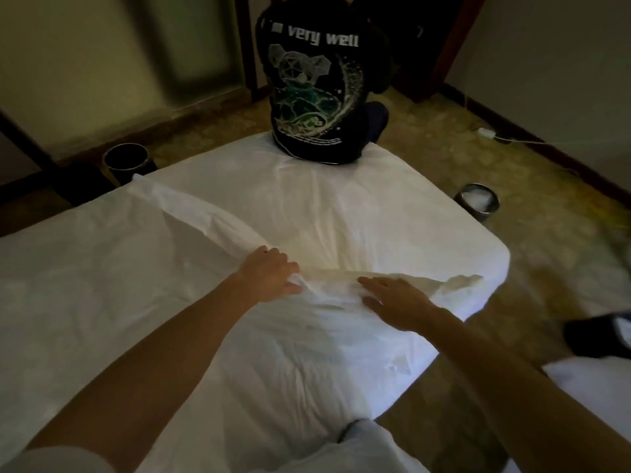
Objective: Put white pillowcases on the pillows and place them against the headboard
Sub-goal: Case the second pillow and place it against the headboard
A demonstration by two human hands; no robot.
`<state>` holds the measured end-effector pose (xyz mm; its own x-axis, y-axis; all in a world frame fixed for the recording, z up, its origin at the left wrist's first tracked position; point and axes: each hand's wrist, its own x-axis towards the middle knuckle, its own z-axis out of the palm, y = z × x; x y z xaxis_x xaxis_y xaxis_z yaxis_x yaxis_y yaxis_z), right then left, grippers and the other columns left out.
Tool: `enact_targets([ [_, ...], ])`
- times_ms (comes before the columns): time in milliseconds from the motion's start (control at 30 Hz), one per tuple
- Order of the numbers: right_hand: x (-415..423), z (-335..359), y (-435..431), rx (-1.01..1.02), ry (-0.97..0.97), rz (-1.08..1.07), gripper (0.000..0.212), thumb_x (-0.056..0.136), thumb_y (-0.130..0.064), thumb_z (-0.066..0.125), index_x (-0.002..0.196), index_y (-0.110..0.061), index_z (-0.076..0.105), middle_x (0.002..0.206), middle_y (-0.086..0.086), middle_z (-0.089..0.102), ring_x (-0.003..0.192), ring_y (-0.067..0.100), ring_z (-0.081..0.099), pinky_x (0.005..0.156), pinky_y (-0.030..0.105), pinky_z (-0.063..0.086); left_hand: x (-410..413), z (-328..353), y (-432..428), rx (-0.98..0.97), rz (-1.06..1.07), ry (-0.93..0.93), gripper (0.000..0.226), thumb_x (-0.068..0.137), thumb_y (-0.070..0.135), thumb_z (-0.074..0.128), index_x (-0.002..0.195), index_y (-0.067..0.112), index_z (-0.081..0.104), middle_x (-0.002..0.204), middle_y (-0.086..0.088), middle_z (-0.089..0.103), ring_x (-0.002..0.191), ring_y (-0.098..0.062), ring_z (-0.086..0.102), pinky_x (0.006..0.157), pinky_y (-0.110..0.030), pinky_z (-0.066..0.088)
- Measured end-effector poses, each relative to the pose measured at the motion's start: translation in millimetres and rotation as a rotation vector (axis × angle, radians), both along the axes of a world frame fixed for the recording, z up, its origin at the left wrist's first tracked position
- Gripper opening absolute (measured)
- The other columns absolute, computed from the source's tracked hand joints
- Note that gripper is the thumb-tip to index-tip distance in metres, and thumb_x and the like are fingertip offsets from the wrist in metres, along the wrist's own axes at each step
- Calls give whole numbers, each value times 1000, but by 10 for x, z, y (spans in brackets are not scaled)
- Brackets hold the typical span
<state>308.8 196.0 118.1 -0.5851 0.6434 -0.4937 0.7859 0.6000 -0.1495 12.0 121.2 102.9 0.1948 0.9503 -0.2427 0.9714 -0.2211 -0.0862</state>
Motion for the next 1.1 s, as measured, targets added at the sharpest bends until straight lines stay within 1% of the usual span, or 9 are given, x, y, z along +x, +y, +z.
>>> enact_targets([
  [100, 351, 70, 68, 167, -50, -53, 54, 101, -54, 28, 151, -33, 25, 153, 2, 38, 139, 26, 38, 113, 51, 26, -39, 8, 53, 0, 4, 113, 47, 95, 60, 42, 125, 27, 57, 120, -3, 64, 114, -24, 58, 96, -35, 39],
  [267, 789, 98, 186, 219, -141, -301, 66, 91, -73, 26, 138, -27, 34, 132, 7, 55, 118, 34, 55, 101, 64, 35, -44, 58, 14, 66, 49, 92, 34, 94, 54, 49, 108, 26, 64, 106, 0, 68, 103, -22, 64, 87, -33, 45],
  [367, 989, 83, 170, 243, -61, -408, 68, 89, -74, 31, 133, -22, 35, 125, 11, 56, 108, 35, 59, 93, 57, 47, -51, 83, -23, 112, 90, 59, 31, 92, 51, 53, 99, 24, 65, 99, -2, 70, 95, -24, 66, 82, -33, 50],
  [533, 1062, 49, 78, 215, 59, -420, 54, 96, -53, 47, 133, -17, 33, 116, 14, 57, 96, 36, 65, 81, 48, 55, 11, 117, -23, 104, 121, 73, 29, 92, 51, 55, 100, 24, 64, 100, -1, 70, 96, -23, 67, 77, -32, 48],
  [667, 1044, 86, 42, 308, -38, -390, 40, 98, -47, 49, 126, -20, 41, 104, 6, 63, 87, 30, 66, 75, 39, 46, 4, 161, -5, 65, 162, 31, 33, 88, 58, 59, 87, 25, 55, 97, 1, 68, 94, -22, 65, 71, -30, 41],
  [800, 936, 193, 117, 330, -207, -279, 43, 90, -32, 57, 130, -20, 46, 122, 8, 59, 116, 29, 54, 107, 50, 33, -17, 207, -33, 67, 207, -60, 37, 83, 59, 65, 79, 26, 47, 88, 1, 67, 87, -24, 64, 66, -30, 37],
  [900, 645, 265, 150, 167, -91, -69, 68, 84, -38, 65, 143, -17, 38, 143, 9, 46, 133, 29, 43, 116, 53, 23, -23, 238, -66, 83, 209, -73, 37, 83, 59, 65, 80, 25, 50, 86, 1, 67, 86, -23, 64, 66, -30, 38],
  [1000, 196, 343, 61, -9, 103, -10, 53, 94, -46, 54, 139, -20, 46, 133, 4, 55, 121, 26, 56, 101, 41, 44, -24, 307, -85, 71, 223, -75, 38, 84, 61, 62, 82, 25, 53, 83, 2, 63, 82, -22, 61, 65, -29, 39],
  [1100, -249, 353, -55, 70, 157, -3, 38, 104, -41, 32, 122, -20, 57, 108, 5, 62, 102, 28, 63, 84, 39, 48, -32, 373, -143, 72, 202, -78, 39, 84, 62, 62, 82, 25, 53, 78, 3, 59, 75, -20, 56, 64, -29, 35],
])
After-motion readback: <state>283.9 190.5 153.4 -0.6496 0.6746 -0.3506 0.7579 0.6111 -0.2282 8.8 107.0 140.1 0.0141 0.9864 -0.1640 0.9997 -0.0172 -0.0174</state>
